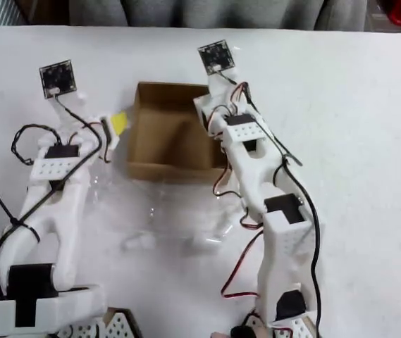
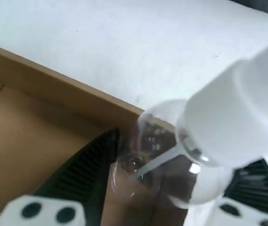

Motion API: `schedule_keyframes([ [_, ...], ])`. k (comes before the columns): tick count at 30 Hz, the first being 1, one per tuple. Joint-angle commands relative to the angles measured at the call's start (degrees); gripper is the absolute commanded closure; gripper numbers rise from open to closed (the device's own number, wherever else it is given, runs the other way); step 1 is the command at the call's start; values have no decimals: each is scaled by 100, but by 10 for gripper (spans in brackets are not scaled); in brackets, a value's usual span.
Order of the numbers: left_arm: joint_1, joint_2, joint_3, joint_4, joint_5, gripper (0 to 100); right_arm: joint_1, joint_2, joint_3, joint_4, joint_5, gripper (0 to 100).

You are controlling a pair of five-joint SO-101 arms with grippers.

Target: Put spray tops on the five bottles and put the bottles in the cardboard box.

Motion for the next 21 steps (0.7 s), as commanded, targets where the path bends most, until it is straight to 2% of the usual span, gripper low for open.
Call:
schedule_keyframes([
  [1, 13, -22, -334, -176, -70, 713, 4, -470, -53, -92, -44, 674],
  [21, 13, 233, -396, -387, -70, 713, 92, -980, 202, -127, -44, 675],
])
